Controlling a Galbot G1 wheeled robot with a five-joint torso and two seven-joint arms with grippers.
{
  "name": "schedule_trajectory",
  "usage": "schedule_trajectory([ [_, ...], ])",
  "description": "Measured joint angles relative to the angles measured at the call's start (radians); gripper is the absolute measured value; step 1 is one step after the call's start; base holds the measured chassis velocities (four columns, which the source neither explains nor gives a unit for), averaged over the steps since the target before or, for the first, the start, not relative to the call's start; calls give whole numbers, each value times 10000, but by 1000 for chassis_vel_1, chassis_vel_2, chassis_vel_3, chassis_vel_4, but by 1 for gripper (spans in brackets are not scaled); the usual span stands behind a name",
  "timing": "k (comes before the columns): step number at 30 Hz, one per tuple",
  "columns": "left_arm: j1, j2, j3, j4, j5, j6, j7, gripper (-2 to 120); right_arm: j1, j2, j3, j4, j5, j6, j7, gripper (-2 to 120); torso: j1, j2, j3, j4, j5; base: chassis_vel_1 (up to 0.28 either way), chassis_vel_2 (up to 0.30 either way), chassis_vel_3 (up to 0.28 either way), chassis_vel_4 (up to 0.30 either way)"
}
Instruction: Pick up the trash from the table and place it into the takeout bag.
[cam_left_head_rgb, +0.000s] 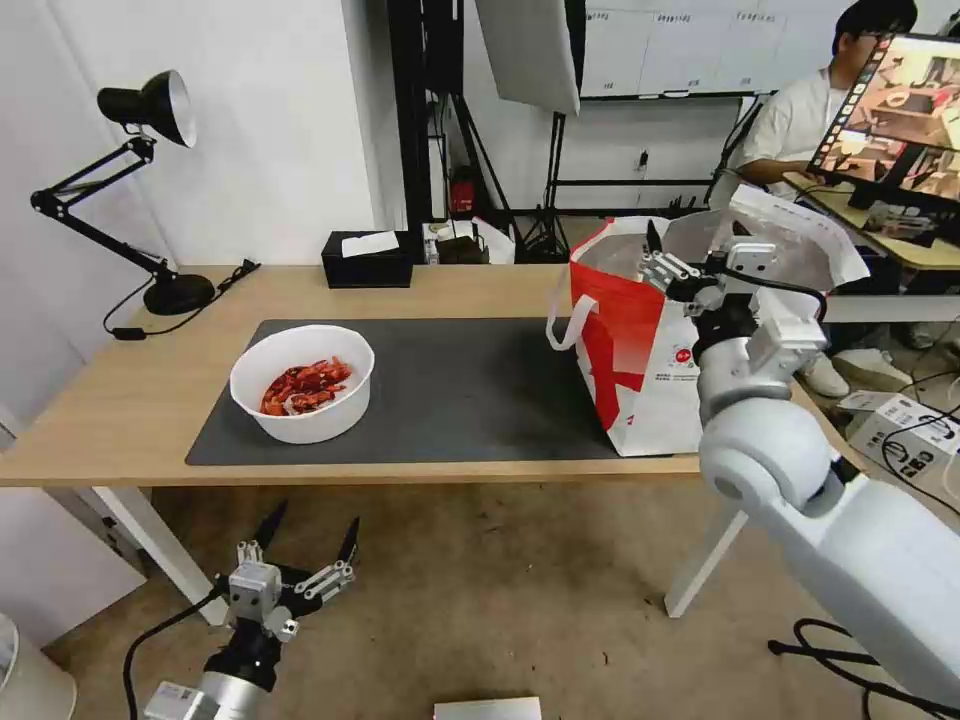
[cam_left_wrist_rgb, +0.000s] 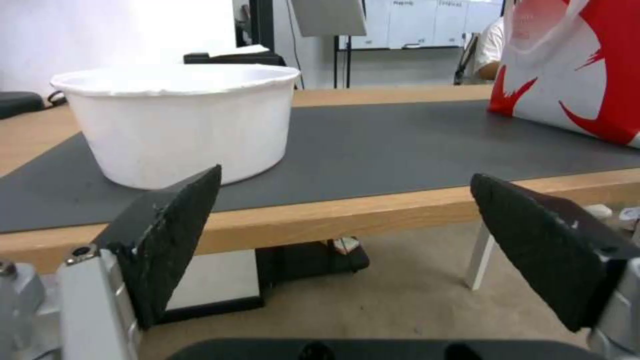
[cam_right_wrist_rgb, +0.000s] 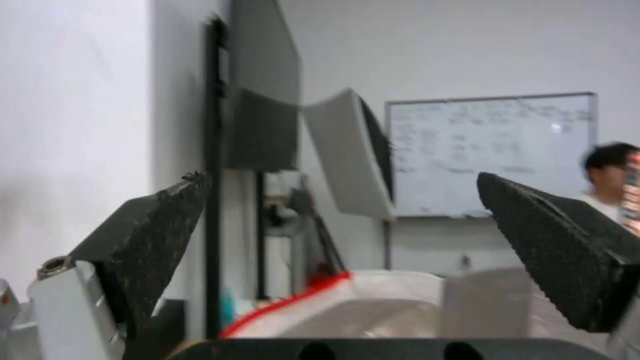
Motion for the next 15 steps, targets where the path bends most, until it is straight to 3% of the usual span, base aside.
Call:
schedule_trajectory([
  [15, -181, -208, 259, 182, 63, -23, 127, 100, -3095, -706, 1227, 1275, 354, 1241, -3282, 100, -1, 1, -1, 0, 0, 0, 0, 0, 0],
])
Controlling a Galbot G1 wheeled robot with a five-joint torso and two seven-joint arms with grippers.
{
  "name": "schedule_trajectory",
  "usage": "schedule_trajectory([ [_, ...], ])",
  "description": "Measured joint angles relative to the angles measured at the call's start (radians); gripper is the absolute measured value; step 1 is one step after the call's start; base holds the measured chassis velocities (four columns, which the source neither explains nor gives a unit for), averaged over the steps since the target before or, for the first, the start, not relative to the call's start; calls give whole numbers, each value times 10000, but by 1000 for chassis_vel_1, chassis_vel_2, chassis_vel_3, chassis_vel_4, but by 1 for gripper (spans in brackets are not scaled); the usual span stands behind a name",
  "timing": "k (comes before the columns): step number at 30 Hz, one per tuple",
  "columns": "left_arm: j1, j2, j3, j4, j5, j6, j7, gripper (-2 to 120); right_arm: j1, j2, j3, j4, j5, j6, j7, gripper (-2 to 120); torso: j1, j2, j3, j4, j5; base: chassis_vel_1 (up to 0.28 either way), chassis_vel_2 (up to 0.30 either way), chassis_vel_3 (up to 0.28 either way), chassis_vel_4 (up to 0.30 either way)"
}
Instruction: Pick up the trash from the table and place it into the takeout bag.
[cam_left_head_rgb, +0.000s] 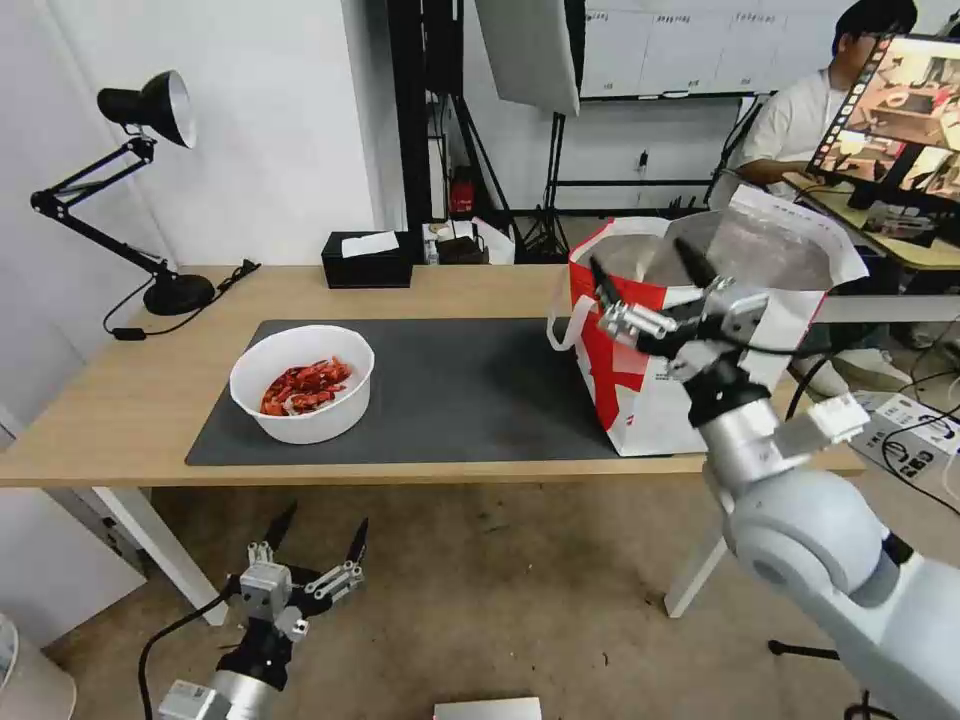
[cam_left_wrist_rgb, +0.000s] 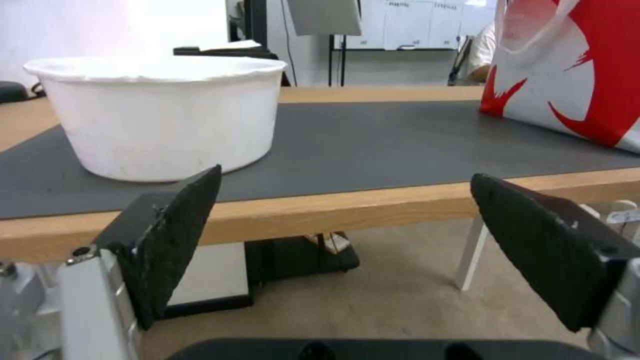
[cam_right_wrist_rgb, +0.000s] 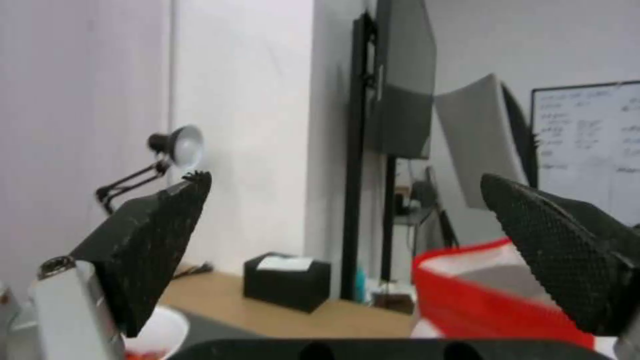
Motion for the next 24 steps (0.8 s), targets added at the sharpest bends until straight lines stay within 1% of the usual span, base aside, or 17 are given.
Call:
schedule_trajectory([
  [2, -3, -15, 0, 14, 0, -9, 14, 100, -584, 8, 197, 22, -121, 109, -291, 100, 0, 0, 0, 0, 1, 0, 0, 0, 0],
  [3, -3, -15, 0, 14, 0, -9, 14, 100, -584, 8, 197, 22, -121, 109, -291, 100, 0, 0, 0, 0, 1, 0, 0, 0, 0],
  [4, -10, -18, -1, 19, -1, -11, 24, 100, -1014, 55, 346, 29, -237, 184, -475, 100, 0, 0, 0, 0, 2, 0, 0, 0, 0],
  [5, -24, -18, -7, 20, -20, -17, 30, 100, -1794, 213, 648, 56, -465, 324, -765, 100, 0, 0, 0, 0, 2, 0, 0, 0, 0],
  [6, -34, -8, -14, 28, -34, -19, 31, 100, -2236, 328, 827, 58, -647, 430, -930, 100, 0, 0, 0, -1, 1, 0, 0, 0, 0],
  [7, -34, -8, -14, 28, -34, -19, 31, 100, -2236, 328, 827, 58, -647, 430, -930, 100, 0, 0, 0, -1, 1, 0, 0, 0, 0],
  [10, -53, 43, -43, 73, -72, -38, 33, 100, -3317, 645, 1167, -73, -1191, 824, -1296, 100, 0, 0, 0, -1, 2, 0, 0, 0, 0],
  [11, -53, 43, -43, 73, -72, -38, 33, 100, -3317, 645, 1167, -73, -1191, 824, -1296, 100, 0, 0, 0, -1, 2, 0, 0, 0, 0],
  [14, -75, 85, -64, 114, -123, -49, 33, 100, -4243, 976, 1426, -244, -1626, 1224, -1592, 100, 0, 0, 0, 0, 1, 0, 0, 0, 0],
  [24, -96, 154, -95, 144, -219, -70, 34, 100, -5523, 1614, 1625, -777, -2599, 2085, -1874, 100, 1, 0, 1, 0, 0, 0, 0, 0, 0],
])
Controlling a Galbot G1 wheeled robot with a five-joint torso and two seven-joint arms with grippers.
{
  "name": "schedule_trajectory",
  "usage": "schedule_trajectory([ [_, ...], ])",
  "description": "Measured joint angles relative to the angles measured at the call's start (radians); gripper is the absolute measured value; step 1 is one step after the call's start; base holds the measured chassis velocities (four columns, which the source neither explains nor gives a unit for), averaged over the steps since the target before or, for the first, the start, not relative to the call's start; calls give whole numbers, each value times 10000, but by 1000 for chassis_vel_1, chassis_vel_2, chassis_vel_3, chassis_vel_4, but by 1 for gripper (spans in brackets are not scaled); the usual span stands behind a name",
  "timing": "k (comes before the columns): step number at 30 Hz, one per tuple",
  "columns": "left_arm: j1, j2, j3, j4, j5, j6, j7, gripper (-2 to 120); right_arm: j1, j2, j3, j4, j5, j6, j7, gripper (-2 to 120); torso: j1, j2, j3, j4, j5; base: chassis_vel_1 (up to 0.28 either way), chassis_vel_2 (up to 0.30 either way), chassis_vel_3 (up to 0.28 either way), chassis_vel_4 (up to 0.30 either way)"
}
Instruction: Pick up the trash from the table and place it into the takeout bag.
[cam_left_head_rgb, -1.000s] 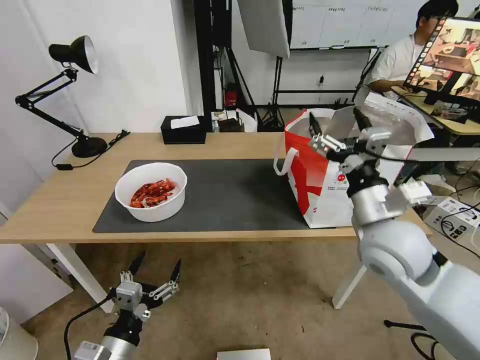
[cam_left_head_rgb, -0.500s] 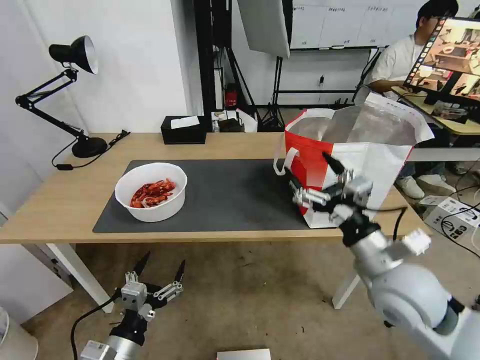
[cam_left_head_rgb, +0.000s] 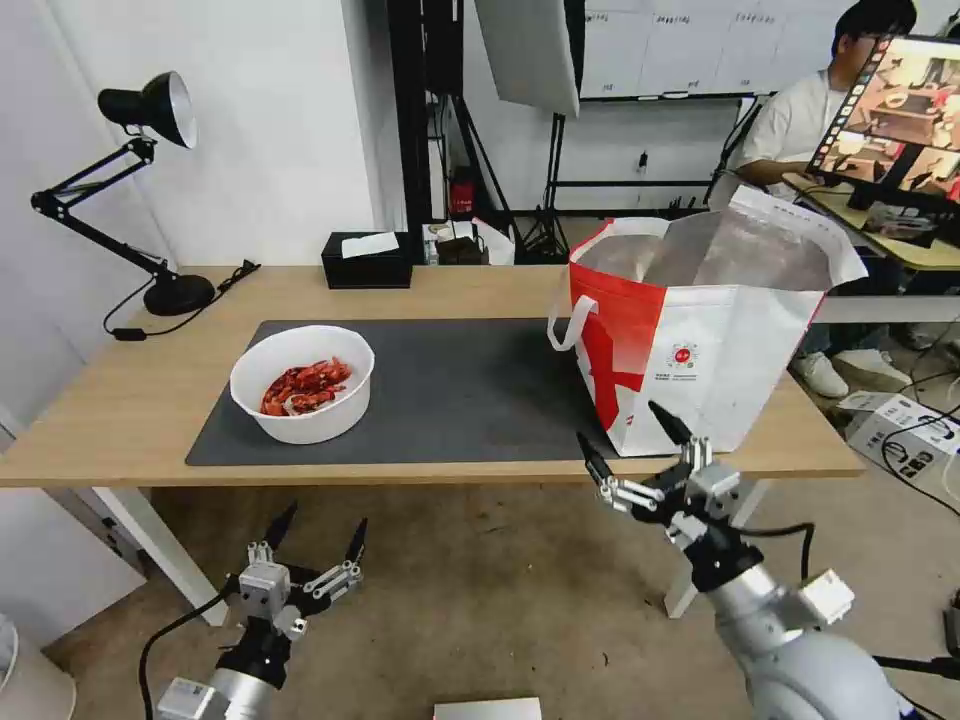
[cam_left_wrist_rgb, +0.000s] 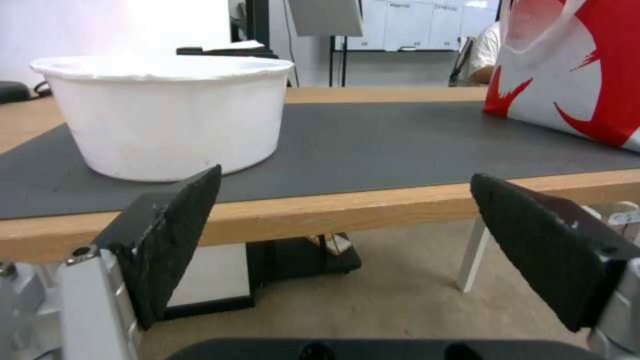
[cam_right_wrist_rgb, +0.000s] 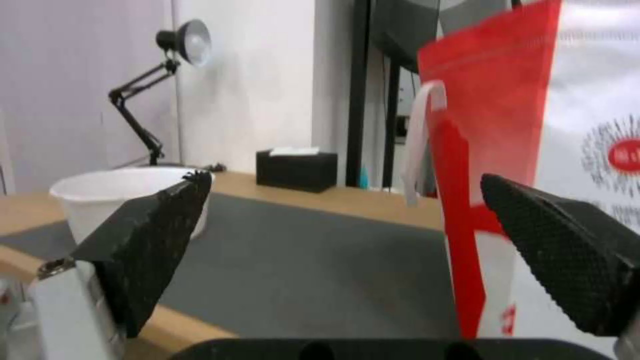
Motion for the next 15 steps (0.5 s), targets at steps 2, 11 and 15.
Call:
schedule_trajectory([
  [2, 4, 17, -24, 0, -24, -19, 1, 100, -346, 246, 11, -241, -377, 214, 9, 100, 0, 0, 0, 0, -1, 0, 0, 0, 0],
  [11, 28, 57, -56, 4, -52, -45, 2, 100, -1123, 970, -152, -651, -1530, 187, 1114, 100, 0, 0, 0, 0, 0, 0, 0, 0, 0],
  [15, 28, 66, -58, 4, -62, -48, 3, 100, -1422, 1276, -226, -744, -1881, 92, 1753, 100, 0, 0, 0, -1, 0, 0, 0, 0, 0],
])
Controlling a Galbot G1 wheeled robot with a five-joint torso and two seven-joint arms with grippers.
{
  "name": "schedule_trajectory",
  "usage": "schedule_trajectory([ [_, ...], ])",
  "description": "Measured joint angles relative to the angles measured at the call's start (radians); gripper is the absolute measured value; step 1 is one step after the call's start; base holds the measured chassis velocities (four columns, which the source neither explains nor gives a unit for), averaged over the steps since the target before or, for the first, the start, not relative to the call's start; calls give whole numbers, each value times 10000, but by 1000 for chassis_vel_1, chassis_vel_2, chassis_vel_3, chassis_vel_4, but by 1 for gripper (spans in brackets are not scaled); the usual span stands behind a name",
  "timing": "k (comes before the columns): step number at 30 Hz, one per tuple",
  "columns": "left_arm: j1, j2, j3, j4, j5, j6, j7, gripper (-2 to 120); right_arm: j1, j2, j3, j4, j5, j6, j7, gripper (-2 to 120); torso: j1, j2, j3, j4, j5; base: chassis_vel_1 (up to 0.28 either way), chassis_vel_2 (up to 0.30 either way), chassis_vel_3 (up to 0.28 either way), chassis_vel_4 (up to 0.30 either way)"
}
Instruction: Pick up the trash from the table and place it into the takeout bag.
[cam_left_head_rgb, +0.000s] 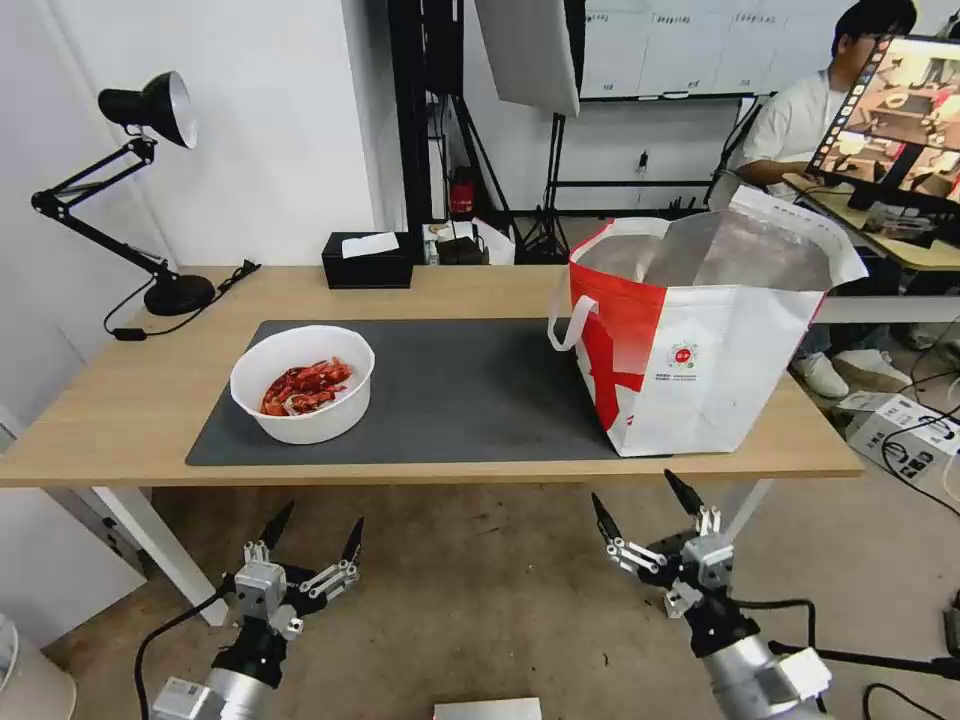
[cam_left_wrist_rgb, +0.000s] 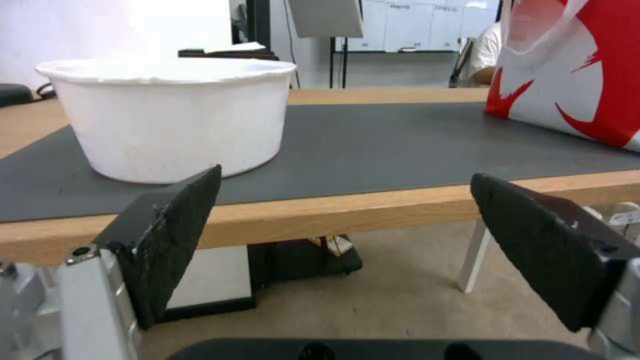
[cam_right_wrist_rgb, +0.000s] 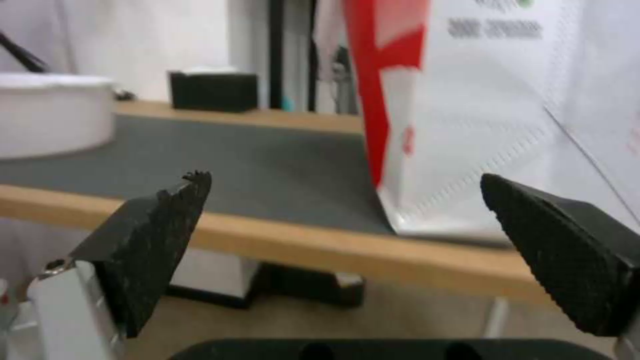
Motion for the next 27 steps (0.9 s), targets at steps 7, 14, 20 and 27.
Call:
schedule_trajectory([
  [7, -9, -4, 22, 38, -3, -47, 0, 100, -343, 248, -281, -95, -217, -288, 819, 100, 0, 0, 0, 1, 1, 0, 0, 0, 0],
  [14, -4, -7, 15, 38, -6, -70, 0, 100, -252, 252, -221, -44, -265, -614, 1121, 100, 0, 0, 0, 1, 1, 0, 0, 0, 0],
  [20, 20, -3, -17, -5, -15, -91, -1, 100, -153, 225, -275, 75, -338, -673, 1266, 100, 0, 0, 1, 1, 1, 0, 0, 0, 0],
  [27, 54, -40, -31, -34, -19, -109, -2, 100, -141, 232, -360, 83, -535, -489, 1228, 100, 0, 0, 1, 1, 1, 0, 0, 0, 0],
])
